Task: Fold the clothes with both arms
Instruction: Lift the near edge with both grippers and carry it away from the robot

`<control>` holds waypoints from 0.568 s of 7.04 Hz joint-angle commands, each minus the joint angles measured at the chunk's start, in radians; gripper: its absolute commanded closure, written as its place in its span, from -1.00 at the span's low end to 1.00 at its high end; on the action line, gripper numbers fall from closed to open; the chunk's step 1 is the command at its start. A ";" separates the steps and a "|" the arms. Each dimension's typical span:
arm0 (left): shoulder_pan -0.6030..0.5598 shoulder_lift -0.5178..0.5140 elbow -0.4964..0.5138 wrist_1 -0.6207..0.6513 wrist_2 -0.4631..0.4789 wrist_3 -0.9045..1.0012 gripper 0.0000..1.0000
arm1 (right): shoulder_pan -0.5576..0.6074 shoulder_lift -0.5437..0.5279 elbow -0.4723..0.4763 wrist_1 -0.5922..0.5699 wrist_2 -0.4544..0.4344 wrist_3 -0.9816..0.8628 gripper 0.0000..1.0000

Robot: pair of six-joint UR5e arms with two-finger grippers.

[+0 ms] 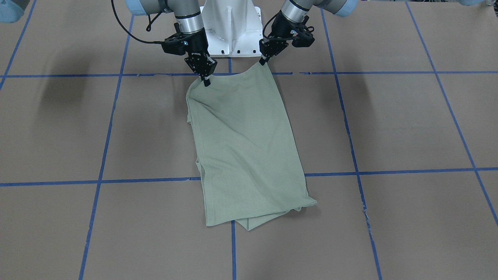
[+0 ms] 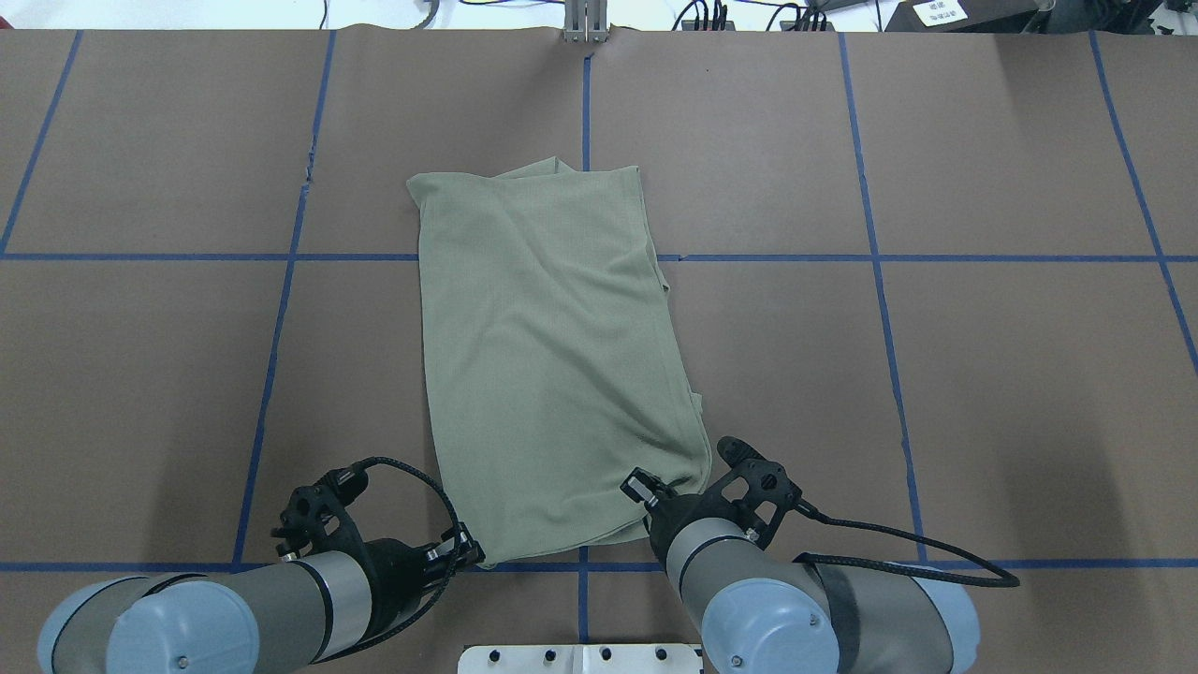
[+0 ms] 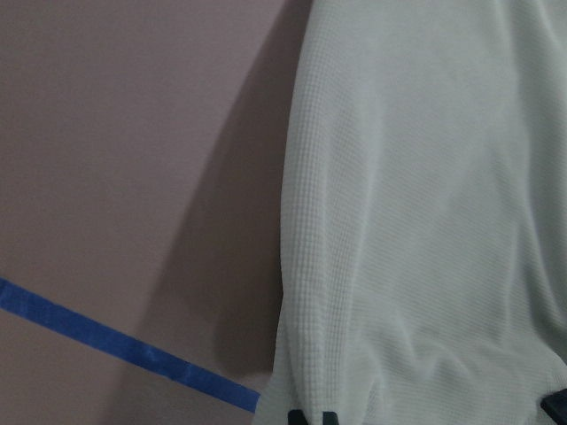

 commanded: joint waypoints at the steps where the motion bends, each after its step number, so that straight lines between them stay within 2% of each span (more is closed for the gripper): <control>1: -0.007 0.003 -0.194 0.153 -0.075 0.032 1.00 | -0.024 -0.002 0.188 -0.188 0.002 0.004 1.00; 3: -0.039 -0.008 -0.402 0.337 -0.155 0.034 1.00 | -0.073 0.012 0.439 -0.447 0.010 0.005 1.00; 4: -0.062 -0.019 -0.441 0.391 -0.200 0.034 1.00 | -0.073 0.056 0.472 -0.513 0.019 0.004 1.00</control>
